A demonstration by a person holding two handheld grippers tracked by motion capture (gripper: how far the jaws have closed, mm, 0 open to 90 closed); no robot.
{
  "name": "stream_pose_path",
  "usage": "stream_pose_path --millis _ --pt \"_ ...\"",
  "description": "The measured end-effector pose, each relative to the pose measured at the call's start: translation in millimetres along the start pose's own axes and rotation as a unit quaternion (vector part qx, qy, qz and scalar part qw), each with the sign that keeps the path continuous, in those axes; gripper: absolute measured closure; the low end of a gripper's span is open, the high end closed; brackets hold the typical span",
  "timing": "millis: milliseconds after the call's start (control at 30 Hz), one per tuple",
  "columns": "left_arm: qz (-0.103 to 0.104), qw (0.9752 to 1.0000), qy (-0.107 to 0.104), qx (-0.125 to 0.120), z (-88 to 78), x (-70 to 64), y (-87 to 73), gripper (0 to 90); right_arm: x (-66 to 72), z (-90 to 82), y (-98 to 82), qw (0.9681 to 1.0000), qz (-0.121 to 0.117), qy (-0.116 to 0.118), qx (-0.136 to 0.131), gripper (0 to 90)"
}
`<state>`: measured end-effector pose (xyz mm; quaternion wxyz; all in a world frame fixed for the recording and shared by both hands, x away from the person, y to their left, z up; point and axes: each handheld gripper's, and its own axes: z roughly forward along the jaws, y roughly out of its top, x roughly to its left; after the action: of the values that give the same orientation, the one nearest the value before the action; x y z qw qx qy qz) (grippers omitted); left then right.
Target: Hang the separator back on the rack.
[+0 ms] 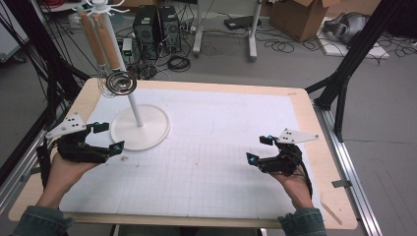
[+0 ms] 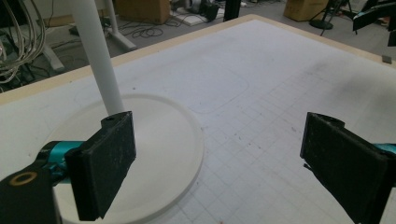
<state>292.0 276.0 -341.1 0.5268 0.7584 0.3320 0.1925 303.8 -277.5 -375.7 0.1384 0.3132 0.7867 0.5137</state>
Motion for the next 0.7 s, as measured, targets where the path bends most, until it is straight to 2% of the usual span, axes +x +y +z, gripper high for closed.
stream_pose_path --millis 133,700 --pt "0.002 1.0000 0.006 0.005 2.1 -1.6 -5.9 8.8 0.5 0.1 -2.7 1.0000 0.000 0.001 0.000 15.5" --pt "-0.001 0.9996 0.006 0.027 17.9 -11.9 -33.1 2.9 3.9 1.6 -12.0 1.0000 0.005 0.003 0.000 15.4"
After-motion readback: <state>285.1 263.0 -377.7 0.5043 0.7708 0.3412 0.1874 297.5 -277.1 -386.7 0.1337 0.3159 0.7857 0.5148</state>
